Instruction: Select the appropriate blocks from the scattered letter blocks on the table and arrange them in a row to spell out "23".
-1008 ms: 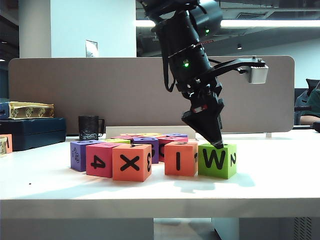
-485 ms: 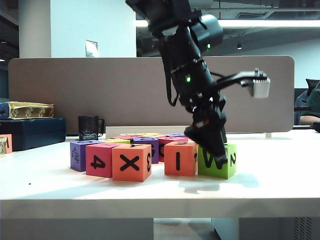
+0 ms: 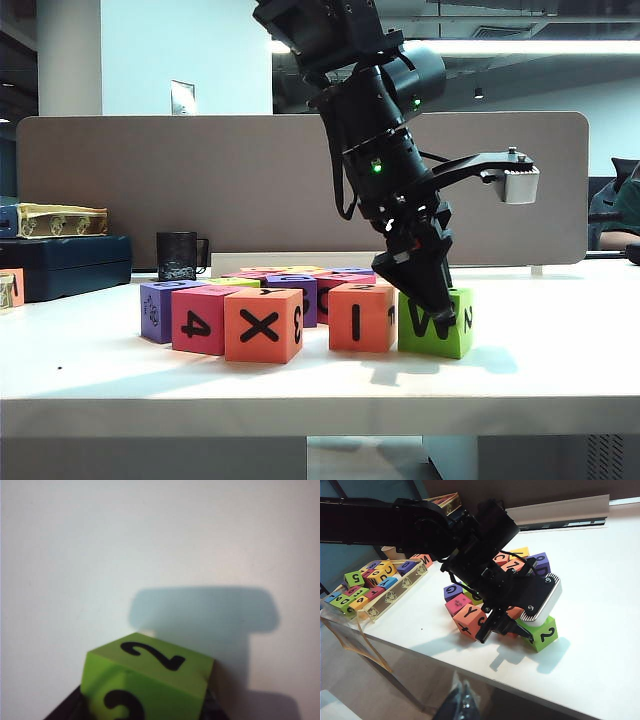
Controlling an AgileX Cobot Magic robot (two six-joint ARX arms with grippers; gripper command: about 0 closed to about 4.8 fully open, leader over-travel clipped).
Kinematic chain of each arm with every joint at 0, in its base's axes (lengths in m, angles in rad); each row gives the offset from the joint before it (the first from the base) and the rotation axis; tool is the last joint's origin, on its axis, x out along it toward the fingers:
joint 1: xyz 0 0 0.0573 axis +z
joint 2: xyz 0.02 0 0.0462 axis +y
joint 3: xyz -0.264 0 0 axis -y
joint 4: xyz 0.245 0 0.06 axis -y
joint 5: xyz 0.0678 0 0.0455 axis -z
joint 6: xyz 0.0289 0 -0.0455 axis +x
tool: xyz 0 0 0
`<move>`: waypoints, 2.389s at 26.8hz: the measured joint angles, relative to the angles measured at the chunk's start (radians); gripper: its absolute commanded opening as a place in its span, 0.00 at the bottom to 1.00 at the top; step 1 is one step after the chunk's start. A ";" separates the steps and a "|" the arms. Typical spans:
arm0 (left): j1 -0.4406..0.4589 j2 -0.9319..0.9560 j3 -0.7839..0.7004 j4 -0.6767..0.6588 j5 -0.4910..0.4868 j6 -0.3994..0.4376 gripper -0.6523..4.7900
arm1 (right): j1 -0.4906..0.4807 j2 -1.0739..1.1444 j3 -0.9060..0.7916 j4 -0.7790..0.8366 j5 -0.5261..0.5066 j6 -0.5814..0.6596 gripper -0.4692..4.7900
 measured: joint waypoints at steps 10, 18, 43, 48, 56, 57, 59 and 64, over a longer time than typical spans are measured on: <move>-0.043 -0.003 0.000 0.076 -0.175 -0.195 0.55 | 0.000 0.000 0.000 0.000 0.000 0.000 0.09; -0.114 -0.090 -0.002 0.210 -0.425 -0.718 0.55 | 0.000 0.000 0.000 0.000 0.000 0.000 0.09; -0.113 -0.064 -0.002 -0.023 -0.312 -1.550 0.56 | 0.000 0.000 0.000 0.000 -0.001 0.000 0.09; -0.113 -0.035 -0.004 -0.027 -0.311 -1.565 0.57 | 0.000 0.000 0.000 0.000 0.000 0.000 0.09; -0.113 -0.033 -0.004 -0.023 -0.311 -1.567 0.58 | 0.000 0.000 0.000 0.000 -0.001 0.000 0.09; -0.113 -0.033 -0.004 -0.023 -0.311 -1.567 0.60 | 0.000 0.000 0.000 0.000 -0.001 0.000 0.09; -0.113 -0.033 -0.004 -0.023 -0.311 -1.567 0.79 | 0.000 0.000 0.000 0.000 -0.001 0.000 0.09; -0.113 -0.033 -0.004 -0.023 -0.311 -1.506 0.91 | 0.000 0.000 0.000 0.000 -0.001 0.000 0.09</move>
